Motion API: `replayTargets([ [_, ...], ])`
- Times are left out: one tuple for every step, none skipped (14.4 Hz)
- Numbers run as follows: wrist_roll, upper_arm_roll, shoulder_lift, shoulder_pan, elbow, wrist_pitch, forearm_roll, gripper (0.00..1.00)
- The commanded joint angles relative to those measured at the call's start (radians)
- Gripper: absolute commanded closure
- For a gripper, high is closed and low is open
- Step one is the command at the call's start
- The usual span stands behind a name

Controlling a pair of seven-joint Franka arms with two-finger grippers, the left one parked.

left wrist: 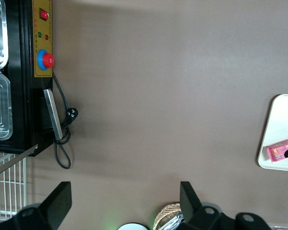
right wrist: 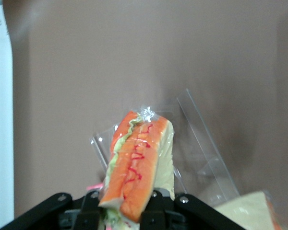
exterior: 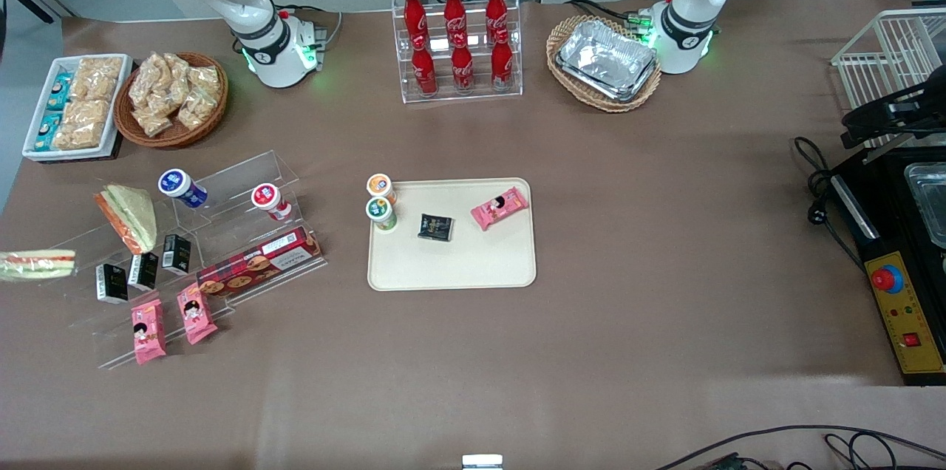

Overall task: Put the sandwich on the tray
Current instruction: 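Grasp the wrapped orange-and-lettuce sandwich with the right gripper, then lift the sandwich and carry it over the cream tray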

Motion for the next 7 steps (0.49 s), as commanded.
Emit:
replayTargets([
  [-0.01, 0.007, -0.05, 0.06, 0.091, -0.171, 0.012, 1.0],
  [0.004, 0.007, -0.072, 0.108, 0.096, -0.21, 0.011, 1.0],
  [0.03, 0.007, -0.094, 0.151, 0.096, -0.23, 0.012, 1.0],
  [0.07, 0.01, -0.112, 0.183, 0.096, -0.25, 0.019, 1.0],
  [0.127, 0.013, -0.12, 0.223, 0.1, -0.294, 0.035, 1.0],
  [0.179, 0.023, -0.122, 0.282, 0.105, -0.323, 0.051, 1.0],
  [0.234, 0.023, -0.125, 0.339, 0.105, -0.33, 0.051, 1.0],
])
